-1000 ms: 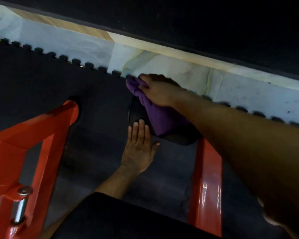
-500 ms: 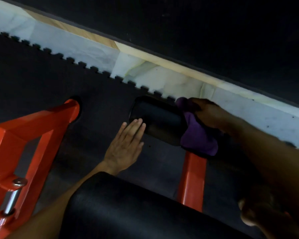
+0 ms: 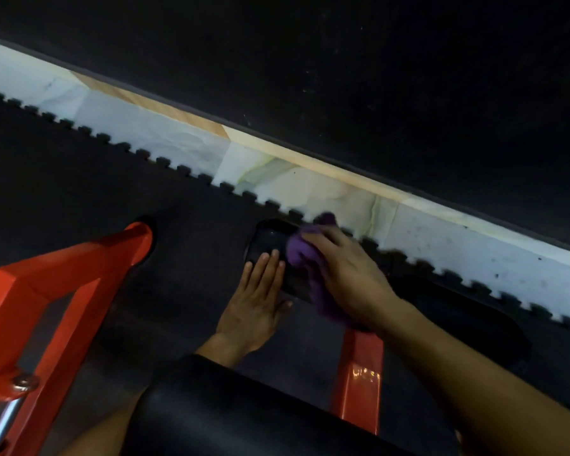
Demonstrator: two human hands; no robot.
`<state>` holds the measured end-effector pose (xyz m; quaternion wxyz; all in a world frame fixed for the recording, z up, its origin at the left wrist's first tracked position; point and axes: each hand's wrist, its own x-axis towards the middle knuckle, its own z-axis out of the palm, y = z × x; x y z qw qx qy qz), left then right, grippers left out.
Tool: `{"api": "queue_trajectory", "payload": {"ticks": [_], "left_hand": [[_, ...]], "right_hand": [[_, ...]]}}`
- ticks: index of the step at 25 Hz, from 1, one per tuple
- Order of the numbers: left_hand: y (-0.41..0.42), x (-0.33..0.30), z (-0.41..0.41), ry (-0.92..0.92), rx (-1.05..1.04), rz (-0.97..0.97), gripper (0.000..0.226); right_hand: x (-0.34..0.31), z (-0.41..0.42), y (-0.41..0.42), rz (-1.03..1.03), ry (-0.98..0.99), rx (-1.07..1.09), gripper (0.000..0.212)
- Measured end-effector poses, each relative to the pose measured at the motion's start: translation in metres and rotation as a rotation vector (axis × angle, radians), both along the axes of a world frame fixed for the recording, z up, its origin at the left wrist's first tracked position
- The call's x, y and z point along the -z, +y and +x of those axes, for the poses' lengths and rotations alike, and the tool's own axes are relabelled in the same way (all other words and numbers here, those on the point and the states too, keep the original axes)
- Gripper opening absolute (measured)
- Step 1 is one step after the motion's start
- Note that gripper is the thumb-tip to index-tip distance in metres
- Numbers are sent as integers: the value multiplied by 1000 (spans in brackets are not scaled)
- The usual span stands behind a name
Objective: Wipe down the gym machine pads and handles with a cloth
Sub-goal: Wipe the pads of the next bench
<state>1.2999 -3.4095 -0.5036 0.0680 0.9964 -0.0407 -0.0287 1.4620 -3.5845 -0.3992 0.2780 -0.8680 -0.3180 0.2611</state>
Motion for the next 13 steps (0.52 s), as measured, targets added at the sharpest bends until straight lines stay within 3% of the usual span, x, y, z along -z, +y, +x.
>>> {"api": "queue_trajectory", "payload": {"ticks": [2,4,8,11,13], "left_hand": [[2,9,3,-22,24,45,74],[9,11,-2,-10,45,63,75],[5,5,2,-20,46,35,82],[16,19,-23,91,136,69,86],[28,30,-59,272,253,49,94]], "right_hand": [[14,23,55,-14,-9,-117,48],[26,43,92,-100,137,-169,48],[44,76,48,-340,417,31,52],[23,87,-3,-401,480,-9,24],[2,84,-17,-389,427,-62,4]]}}
